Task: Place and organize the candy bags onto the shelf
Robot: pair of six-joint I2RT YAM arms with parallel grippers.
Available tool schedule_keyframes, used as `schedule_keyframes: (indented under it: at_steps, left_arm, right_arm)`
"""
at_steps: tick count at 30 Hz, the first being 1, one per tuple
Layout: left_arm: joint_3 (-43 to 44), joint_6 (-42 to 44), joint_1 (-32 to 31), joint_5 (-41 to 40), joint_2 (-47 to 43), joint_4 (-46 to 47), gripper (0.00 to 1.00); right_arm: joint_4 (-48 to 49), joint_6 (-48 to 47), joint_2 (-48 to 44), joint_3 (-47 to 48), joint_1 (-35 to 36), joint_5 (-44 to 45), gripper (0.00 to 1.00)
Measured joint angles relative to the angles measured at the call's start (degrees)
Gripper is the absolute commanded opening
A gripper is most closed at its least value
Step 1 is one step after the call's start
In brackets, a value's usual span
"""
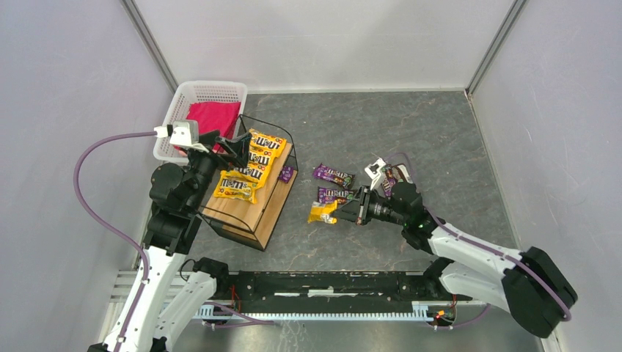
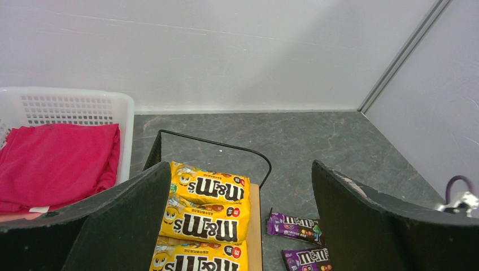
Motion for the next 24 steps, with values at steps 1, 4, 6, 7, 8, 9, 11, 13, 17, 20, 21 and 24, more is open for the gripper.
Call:
schedule_keyframes:
  at_steps: [1,4,6,7,8,9,11,13,17,20,21,24]
  left_arm:
    - [0.0,0.02,0.0,-0.02,-0.04,0.0,1.0]
    - [0.0,0.02,0.0,-0.17,-0.44,0.0,1.0]
    - [0.0,0.0,0.0,-0.46,-0.7,0.0,1.0]
    - [0.0,0.0,0.0,-0.63,-0.9,0.0,1.0]
    - [0.0,0.0,0.0,-0.83,-1.09,0.0,1.0]
    - [0.0,0.02,0.0,-1.01,-1.22,0.0,1.0]
    - [0.0,0.02,0.0,-1.68,-1.73,0.02,1.0]
    - [-0.02,0.02,0.0,-2.14,-2.03,0.07,1.0]
    - [-0.02,0.02,0.0,-3.52,-2.14,0.07,1.0]
    - [-0.02,0.02,0.0,-4.31,-2.32,0.07,1.0]
    - [-0.02,0.02,0.0,-4.63,-2.45,0.07,1.0]
    - [-0.02,0.02,0.0,-5.16,-2.8,0.09,1.0]
  right_arm:
    - [-0.02,0.39,-1.25,0.52,0.87,1.16,0.0]
    - [-0.07,0.9,-1.9,4.61,4.9,4.35,0.0]
    - [0.28,1.09,-0.81,8.35,7.69,6.12,0.0]
    - [0.66,1.14,0.17,10.64,9.31,7.13,0.0]
    - [1.42,1.11,1.6,13.29,11.04,7.98,0.0]
    - [2.36,1.14,3.04,15.5,12.31,8.7,0.0]
    - [4.74,1.22,6.62,20.31,14.99,10.23,0.0]
    - [6.88,1.29,10.16,24.22,16.98,11.21,0.0]
    - [10.29,1.4,18.18,31.89,19.98,13.2,0.0]
    - [12.5,2.14,24.15,36.37,21.79,15.15,0.0]
    - [13.03,2.29,25.73,37.33,22.16,15.69,0.0]
    - [14.49,3.78,31.04,40.11,23.41,17.38,0.0]
